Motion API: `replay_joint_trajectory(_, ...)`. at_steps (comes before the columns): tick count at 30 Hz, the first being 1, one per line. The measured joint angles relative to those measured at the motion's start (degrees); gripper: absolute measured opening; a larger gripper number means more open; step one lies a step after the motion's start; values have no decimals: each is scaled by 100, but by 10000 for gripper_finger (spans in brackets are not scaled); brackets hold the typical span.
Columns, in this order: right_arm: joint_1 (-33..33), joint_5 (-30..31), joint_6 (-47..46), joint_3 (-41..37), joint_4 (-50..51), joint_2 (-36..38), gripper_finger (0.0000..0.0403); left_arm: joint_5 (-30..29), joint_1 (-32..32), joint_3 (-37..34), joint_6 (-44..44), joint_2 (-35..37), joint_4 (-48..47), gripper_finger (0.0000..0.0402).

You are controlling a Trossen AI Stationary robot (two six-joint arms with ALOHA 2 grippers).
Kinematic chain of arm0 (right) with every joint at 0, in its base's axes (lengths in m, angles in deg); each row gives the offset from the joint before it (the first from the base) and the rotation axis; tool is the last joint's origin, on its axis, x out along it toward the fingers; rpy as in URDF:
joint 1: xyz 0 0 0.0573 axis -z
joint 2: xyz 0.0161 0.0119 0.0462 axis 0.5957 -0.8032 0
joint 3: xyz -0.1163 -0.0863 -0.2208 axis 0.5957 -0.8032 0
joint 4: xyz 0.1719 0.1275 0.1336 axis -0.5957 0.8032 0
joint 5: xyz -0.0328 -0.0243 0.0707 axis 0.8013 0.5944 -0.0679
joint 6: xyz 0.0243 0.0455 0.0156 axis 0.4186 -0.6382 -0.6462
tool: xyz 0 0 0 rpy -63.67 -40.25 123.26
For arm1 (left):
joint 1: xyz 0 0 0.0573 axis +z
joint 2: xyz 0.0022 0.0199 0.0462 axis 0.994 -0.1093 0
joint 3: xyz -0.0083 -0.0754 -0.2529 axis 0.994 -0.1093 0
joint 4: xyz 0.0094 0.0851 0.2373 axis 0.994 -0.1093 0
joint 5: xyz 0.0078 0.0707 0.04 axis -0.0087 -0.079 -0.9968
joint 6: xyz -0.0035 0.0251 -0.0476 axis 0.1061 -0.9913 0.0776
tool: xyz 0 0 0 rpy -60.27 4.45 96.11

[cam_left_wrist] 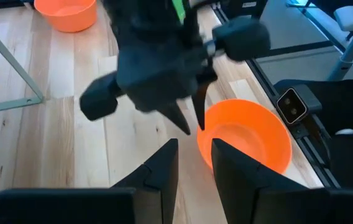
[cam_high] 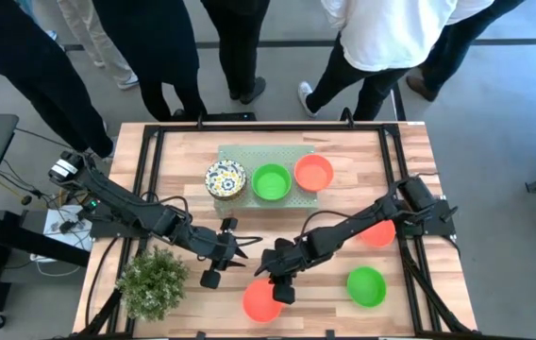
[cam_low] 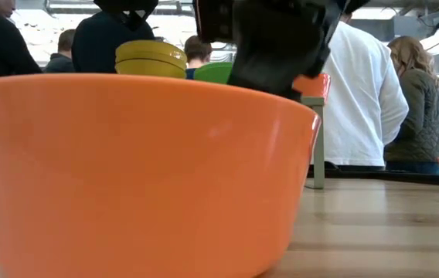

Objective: Pick & Place Mini bowls
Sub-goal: Stack the orange bowl on top of the orange bowl on the shelf

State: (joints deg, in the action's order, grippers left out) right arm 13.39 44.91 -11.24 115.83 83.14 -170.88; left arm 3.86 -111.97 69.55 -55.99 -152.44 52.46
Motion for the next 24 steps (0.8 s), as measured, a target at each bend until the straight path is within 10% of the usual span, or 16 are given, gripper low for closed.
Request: replay_joint_trajectory(24, 4, -42, 933, 0, 145, -134, 9, 0, 0, 1, -26, 0, 0, 97)
